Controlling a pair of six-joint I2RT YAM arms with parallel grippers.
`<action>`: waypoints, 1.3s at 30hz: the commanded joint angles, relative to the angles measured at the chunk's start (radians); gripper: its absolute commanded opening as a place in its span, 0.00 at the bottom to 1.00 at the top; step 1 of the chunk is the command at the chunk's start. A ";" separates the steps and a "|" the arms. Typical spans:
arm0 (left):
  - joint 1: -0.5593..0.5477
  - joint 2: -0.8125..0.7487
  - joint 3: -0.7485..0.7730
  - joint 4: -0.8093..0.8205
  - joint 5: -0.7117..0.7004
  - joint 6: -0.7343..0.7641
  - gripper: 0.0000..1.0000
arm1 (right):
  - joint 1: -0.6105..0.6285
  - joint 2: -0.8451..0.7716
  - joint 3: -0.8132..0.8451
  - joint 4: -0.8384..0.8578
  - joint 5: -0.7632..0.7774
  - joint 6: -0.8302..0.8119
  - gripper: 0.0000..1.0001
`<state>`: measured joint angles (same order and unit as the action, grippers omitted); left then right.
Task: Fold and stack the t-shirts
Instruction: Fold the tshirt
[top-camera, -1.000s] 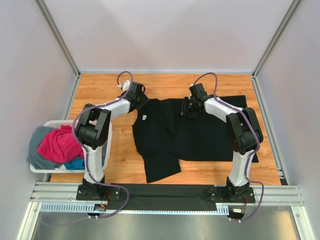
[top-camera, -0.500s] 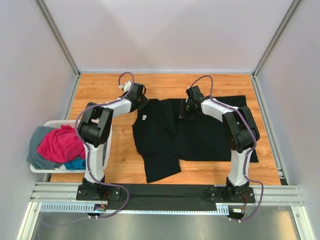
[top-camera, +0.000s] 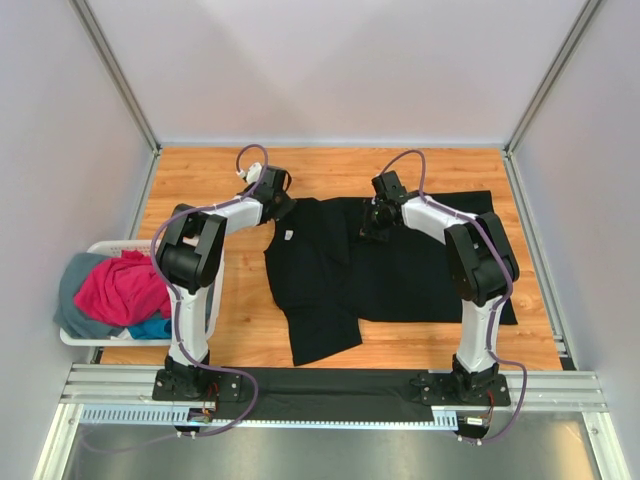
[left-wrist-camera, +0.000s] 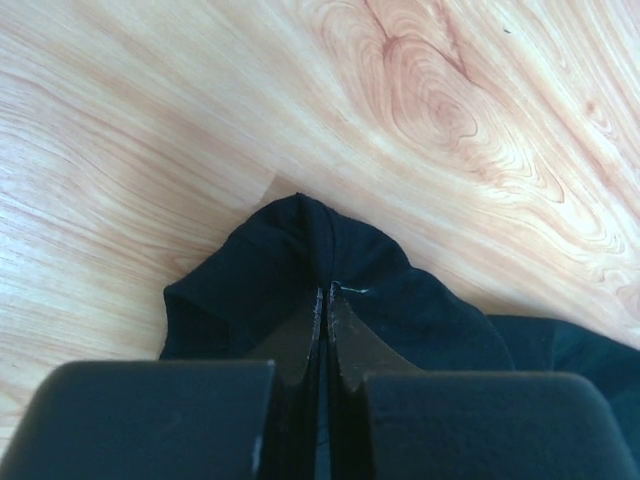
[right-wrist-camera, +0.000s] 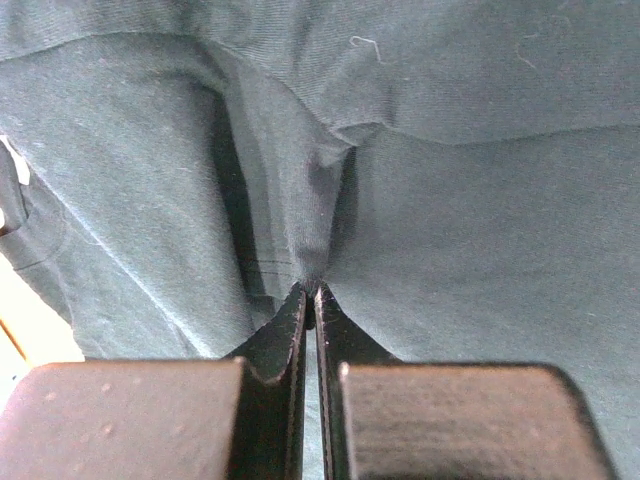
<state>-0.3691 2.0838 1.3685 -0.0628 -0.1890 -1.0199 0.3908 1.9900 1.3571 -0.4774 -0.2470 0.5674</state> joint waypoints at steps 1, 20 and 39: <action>0.012 -0.011 0.004 0.057 -0.021 0.015 0.00 | 0.006 -0.052 0.033 -0.026 0.037 -0.017 0.00; 0.024 -0.054 -0.028 0.038 -0.078 0.030 0.00 | -0.004 -0.223 -0.003 -0.198 0.101 -0.049 0.00; 0.025 -0.154 -0.013 -0.025 0.005 0.185 0.18 | -0.038 -0.033 0.039 -0.210 0.140 -0.155 0.13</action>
<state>-0.3531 2.0140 1.3437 -0.0696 -0.2085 -0.8871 0.3588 1.9537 1.3521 -0.6571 -0.1379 0.4519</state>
